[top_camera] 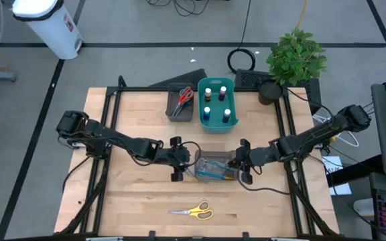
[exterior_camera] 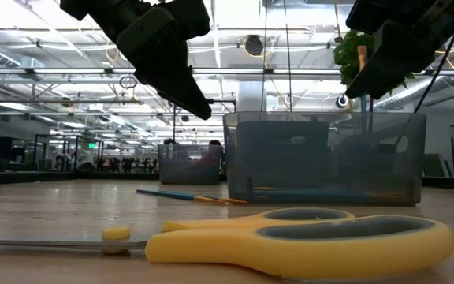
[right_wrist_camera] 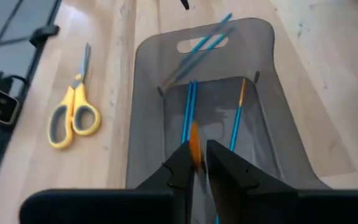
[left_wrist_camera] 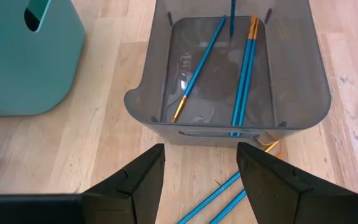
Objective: Pick & Place Paint Supplies
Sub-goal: Put the blue paint brush into the bottom black bin
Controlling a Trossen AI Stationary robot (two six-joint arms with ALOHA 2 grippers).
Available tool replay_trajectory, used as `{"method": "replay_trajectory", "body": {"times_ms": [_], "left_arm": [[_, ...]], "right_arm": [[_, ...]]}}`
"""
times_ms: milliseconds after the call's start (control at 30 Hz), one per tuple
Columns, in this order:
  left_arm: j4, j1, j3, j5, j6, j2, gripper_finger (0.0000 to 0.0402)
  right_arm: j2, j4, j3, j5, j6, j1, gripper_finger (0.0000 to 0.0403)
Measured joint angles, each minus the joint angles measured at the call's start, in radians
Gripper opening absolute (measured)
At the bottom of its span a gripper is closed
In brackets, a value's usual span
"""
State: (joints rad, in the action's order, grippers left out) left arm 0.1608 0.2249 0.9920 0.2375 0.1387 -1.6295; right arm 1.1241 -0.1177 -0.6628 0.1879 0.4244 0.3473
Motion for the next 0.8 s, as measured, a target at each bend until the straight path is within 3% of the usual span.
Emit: {"method": "replay_trajectory", "body": {"times_ms": [400, 800], "left_arm": [[-0.002, 0.0, 0.0, 0.0, 0.002, 0.0, 0.0209], [-0.023, 0.0, 0.0, 0.0, 0.006, 0.0, 0.0209]], "right_arm": [[0.003, 0.054, 0.0, 0.025, -0.052, 0.001, 0.0033], [0.031, 0.373, 0.0, 0.022, -0.183, 0.001, 0.012]]}}
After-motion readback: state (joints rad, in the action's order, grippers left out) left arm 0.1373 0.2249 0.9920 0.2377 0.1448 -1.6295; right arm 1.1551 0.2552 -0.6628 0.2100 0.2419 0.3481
